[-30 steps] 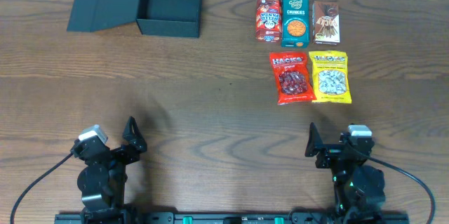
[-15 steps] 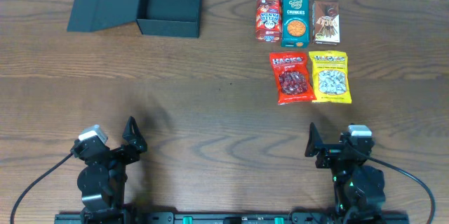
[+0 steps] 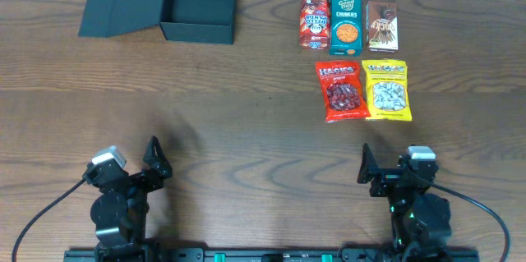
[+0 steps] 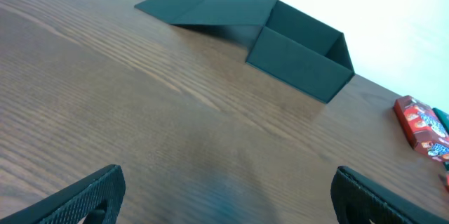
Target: Pack container
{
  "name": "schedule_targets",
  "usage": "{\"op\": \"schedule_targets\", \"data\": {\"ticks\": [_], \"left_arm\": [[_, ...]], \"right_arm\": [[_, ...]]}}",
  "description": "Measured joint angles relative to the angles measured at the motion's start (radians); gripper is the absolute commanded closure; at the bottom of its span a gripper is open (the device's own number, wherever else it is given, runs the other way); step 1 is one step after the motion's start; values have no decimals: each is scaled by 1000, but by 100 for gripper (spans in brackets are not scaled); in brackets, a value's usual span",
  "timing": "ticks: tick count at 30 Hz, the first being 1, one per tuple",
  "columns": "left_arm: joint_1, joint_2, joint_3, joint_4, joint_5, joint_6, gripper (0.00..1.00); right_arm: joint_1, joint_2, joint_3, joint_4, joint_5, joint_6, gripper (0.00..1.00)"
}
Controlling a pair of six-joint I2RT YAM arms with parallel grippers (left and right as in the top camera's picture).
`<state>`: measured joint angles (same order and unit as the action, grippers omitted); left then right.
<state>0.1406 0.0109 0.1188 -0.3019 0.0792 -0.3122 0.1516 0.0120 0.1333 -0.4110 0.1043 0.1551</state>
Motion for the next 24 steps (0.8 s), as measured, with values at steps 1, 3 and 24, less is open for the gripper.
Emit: {"op": "schedule_targets", "data": {"ticks": [1,3,24], "left_arm": [[0,0,-1,5,6,-3,5],[0,0,-5,19,34,-6,5],[-11,753,261,410,248,43,5]], "right_arm": [[0,0,0,0,0,0,1],[0,0,0,0,0,0,1],[0,0,-5,-3,0,0,1]]}}
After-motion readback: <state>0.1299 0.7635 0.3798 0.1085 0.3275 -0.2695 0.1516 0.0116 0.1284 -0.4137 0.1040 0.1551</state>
